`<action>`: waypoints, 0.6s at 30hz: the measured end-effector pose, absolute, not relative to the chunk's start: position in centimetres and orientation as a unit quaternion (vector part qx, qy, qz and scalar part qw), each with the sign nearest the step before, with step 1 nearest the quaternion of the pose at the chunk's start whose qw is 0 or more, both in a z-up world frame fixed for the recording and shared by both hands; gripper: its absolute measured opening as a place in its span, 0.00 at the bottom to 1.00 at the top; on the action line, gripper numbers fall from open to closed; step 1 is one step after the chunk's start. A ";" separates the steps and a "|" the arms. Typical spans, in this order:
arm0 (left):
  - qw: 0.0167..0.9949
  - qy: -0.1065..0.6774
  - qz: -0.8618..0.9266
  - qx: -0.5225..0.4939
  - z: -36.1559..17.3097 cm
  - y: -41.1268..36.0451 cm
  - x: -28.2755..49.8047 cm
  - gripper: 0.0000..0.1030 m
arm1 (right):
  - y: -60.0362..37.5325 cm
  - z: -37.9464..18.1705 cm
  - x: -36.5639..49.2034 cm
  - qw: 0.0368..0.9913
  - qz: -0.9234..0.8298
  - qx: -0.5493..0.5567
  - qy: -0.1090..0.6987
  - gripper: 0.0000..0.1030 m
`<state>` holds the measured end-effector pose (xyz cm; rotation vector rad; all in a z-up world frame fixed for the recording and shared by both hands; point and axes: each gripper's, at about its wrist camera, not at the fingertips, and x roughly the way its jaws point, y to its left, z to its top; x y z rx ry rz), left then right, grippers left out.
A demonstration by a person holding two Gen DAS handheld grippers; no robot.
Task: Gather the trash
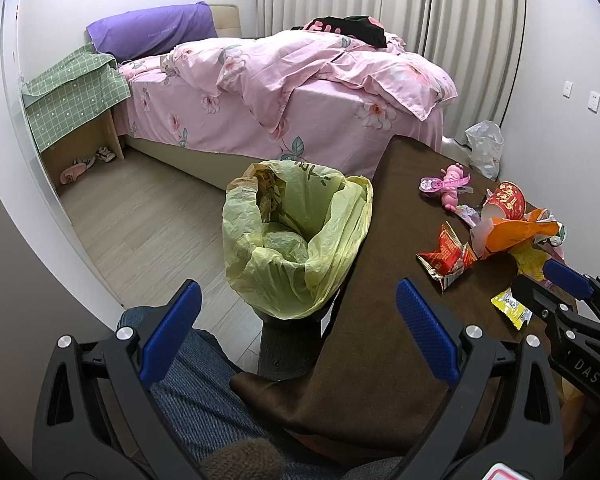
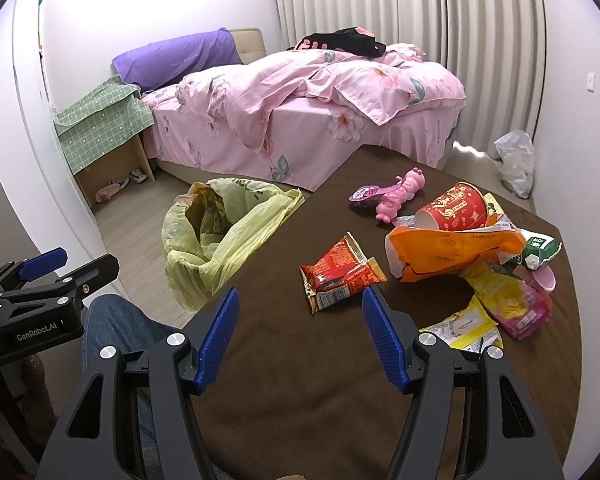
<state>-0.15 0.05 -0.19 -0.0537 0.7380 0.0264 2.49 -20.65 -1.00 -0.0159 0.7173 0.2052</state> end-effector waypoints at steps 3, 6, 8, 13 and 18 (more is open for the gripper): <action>0.932 0.361 0.014 -0.028 -0.3 0.6 -0.1 0.90 | -20.6 -1.0 2.5 0.931 0.100 -0.008 0.351 0.59; 0.932 0.360 0.014 -0.029 -0.3 0.7 -0.1 0.90 | -20.6 -1.0 2.5 0.931 0.100 -0.008 0.351 0.59; 0.932 0.360 0.014 -0.030 -0.3 0.8 -0.1 0.90 | -20.6 -1.0 2.5 0.931 0.100 -0.008 0.351 0.59; 0.932 0.360 0.015 -0.029 -0.3 0.8 -0.1 0.90 | -20.6 -1.0 2.5 0.931 0.100 -0.007 0.352 0.59; 0.932 0.361 0.014 -0.030 -0.2 1.0 -0.2 0.90 | -20.6 -1.1 2.5 0.931 0.101 -0.007 0.352 0.59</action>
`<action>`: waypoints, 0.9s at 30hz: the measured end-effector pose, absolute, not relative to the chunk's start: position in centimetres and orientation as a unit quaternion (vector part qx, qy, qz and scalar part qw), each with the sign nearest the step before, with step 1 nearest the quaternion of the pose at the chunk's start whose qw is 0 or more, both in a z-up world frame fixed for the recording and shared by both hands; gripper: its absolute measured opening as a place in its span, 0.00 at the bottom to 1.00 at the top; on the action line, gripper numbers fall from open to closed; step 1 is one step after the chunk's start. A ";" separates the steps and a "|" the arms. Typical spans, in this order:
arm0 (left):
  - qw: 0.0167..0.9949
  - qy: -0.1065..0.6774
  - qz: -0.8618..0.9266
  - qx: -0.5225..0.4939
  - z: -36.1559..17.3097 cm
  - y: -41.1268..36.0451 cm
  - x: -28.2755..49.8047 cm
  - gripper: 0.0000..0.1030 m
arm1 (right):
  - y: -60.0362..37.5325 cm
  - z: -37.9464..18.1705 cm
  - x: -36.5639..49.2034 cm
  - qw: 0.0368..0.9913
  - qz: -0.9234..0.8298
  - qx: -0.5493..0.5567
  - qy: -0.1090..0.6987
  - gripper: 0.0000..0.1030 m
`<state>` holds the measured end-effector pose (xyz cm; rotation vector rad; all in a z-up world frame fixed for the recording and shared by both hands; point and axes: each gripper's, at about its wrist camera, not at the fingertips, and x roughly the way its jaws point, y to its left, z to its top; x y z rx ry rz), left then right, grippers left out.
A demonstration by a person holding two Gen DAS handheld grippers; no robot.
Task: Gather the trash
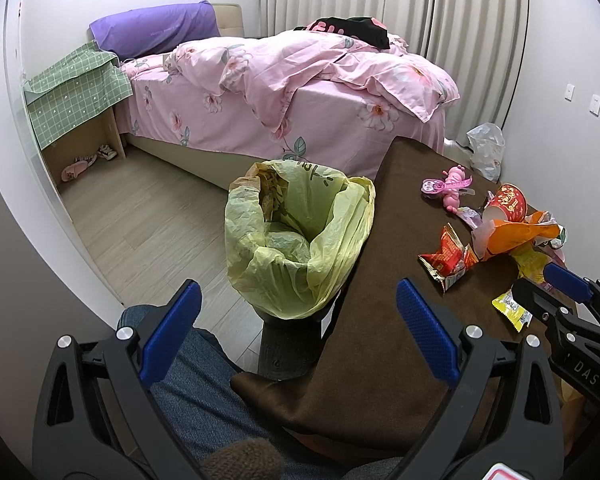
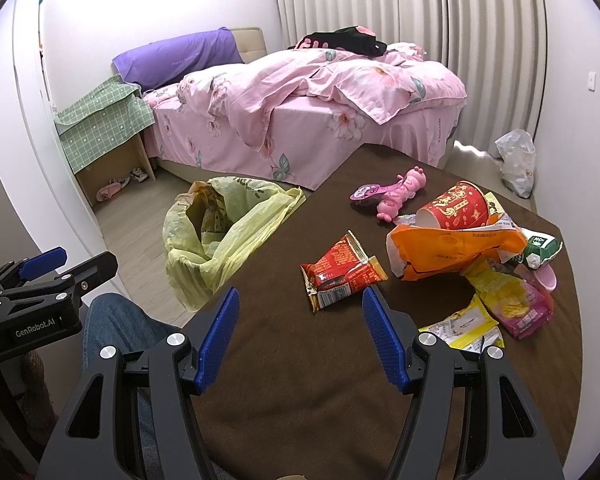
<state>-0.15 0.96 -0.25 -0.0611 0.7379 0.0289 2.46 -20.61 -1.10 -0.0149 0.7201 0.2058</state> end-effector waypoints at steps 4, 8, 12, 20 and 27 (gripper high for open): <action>0.932 0.360 0.015 -0.030 -0.2 0.9 -0.1 0.90 | -20.6 -1.1 2.5 0.930 0.101 -0.007 0.352 0.59; 0.932 0.360 0.015 -0.031 -0.2 1.1 -0.1 0.90 | -20.6 -1.1 2.5 0.930 0.101 -0.007 0.352 0.59; 0.932 0.360 0.015 -0.031 -0.2 1.1 -0.1 0.90 | -20.6 -1.1 2.4 0.931 0.101 -0.007 0.352 0.59; 0.932 0.360 0.014 -0.031 -0.2 1.1 -0.1 0.90 | -20.7 -1.3 2.3 0.931 0.100 -0.008 0.351 0.59; 0.934 0.357 0.003 -0.032 -0.6 0.9 0.4 0.90 | -21.7 -1.9 2.5 0.932 0.085 -0.007 0.352 0.59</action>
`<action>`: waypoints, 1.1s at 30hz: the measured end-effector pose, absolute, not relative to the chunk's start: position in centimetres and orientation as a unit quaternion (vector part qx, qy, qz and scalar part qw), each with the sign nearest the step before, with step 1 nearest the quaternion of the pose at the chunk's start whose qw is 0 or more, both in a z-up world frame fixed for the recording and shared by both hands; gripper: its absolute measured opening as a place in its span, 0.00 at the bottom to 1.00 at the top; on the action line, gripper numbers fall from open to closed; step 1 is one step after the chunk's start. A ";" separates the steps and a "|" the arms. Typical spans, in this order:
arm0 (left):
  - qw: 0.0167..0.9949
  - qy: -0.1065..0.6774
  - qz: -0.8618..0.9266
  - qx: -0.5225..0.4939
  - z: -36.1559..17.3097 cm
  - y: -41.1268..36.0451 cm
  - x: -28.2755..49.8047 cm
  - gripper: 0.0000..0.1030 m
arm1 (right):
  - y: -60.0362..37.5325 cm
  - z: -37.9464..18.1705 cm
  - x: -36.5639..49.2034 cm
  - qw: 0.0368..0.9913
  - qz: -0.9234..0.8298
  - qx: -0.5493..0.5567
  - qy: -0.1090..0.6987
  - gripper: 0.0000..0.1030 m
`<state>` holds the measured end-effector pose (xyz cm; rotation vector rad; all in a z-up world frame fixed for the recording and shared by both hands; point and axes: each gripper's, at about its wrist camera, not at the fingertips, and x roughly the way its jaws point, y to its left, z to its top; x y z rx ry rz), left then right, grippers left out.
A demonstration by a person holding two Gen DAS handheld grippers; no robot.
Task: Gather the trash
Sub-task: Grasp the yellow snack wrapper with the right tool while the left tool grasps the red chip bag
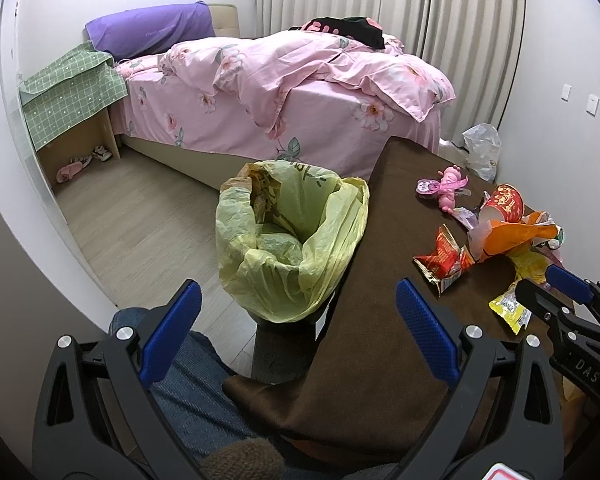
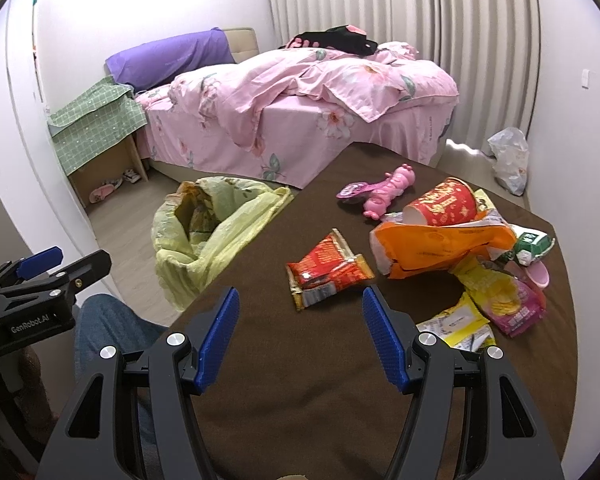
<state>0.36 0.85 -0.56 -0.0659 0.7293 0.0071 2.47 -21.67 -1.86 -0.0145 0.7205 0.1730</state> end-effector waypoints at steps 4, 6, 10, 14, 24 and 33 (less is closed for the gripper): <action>0.932 0.361 -0.018 -0.028 -1.2 -0.2 1.3 0.90 | -23.3 -1.8 2.7 0.935 0.066 -0.003 0.347 0.59; 0.931 0.363 -0.032 -0.022 -1.6 -1.0 1.8 0.90 | -24.4 -1.9 3.1 0.936 0.053 -0.003 0.347 0.59; 0.927 0.368 -0.070 -0.006 -2.5 -3.0 3.0 0.90 | -27.0 -2.4 3.3 0.937 0.024 0.002 0.349 0.59; 0.918 0.375 -0.129 0.000 -3.7 -5.0 4.9 0.90 | -29.9 -3.2 3.5 0.936 -0.005 0.009 0.353 0.59; 0.894 0.384 -0.231 0.026 -5.4 -10.3 10.7 0.91 | -35.3 -6.5 3.7 0.921 -0.045 0.033 0.385 0.59; 0.850 0.432 -0.298 0.056 -7.8 -14.8 13.3 0.91 | -36.7 -9.8 4.1 0.903 -0.045 0.045 0.424 0.59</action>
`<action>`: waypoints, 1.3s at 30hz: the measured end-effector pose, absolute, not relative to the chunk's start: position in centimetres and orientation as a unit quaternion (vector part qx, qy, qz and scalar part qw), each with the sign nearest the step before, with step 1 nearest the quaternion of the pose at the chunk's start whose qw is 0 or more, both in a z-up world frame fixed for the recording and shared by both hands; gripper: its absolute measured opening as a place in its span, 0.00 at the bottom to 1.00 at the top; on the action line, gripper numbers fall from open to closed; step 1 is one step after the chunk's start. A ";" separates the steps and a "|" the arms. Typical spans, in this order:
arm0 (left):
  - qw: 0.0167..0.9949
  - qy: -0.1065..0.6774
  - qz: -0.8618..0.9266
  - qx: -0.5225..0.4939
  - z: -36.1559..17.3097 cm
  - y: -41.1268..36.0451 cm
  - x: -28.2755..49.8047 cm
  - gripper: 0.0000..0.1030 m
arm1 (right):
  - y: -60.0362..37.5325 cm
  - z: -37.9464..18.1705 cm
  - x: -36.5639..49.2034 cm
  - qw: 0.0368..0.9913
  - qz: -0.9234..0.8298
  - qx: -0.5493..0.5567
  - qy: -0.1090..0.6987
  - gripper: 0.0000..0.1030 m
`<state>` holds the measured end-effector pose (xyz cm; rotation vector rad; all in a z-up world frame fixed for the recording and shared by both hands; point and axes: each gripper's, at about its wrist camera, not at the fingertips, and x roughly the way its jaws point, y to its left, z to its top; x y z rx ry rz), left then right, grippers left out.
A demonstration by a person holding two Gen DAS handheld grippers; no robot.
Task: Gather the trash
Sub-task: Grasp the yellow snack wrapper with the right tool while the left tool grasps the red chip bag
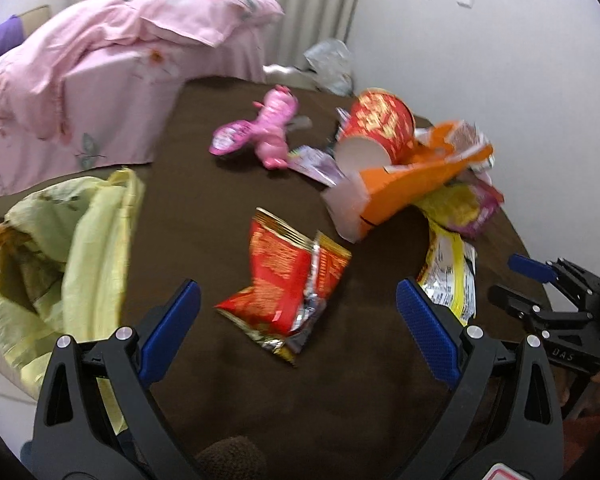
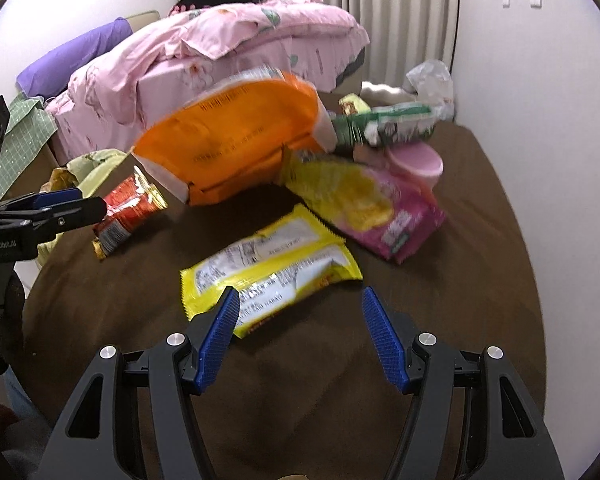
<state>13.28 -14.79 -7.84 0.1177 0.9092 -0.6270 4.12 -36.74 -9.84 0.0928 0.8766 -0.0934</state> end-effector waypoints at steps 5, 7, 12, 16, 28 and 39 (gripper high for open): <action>0.832 0.464 -0.296 0.066 -9.5 -15.8 14.2 0.85 | -37.3 -11.0 4.5 0.896 -0.035 0.068 0.438 0.59; 0.832 0.465 -0.295 0.064 -9.6 -15.8 14.4 0.79 | -37.5 -11.3 4.6 0.893 -0.030 0.082 0.442 0.59; 0.828 0.474 -0.296 0.034 -9.2 -15.0 14.5 0.76 | -37.5 -11.6 5.4 0.888 -0.001 0.117 0.445 0.59; 0.830 0.477 -0.290 0.012 -9.1 -13.7 13.7 0.76 | -37.5 -11.6 6.7 0.886 0.001 0.131 0.444 0.59; 0.838 0.457 -0.289 0.071 -9.3 -14.1 13.6 0.75 | -37.4 -12.2 7.3 0.875 -0.007 0.112 0.472 0.59; 0.834 0.461 -0.292 0.084 -9.8 -15.5 13.6 0.50 | -40.7 -12.1 6.1 0.870 -0.019 0.204 0.449 0.59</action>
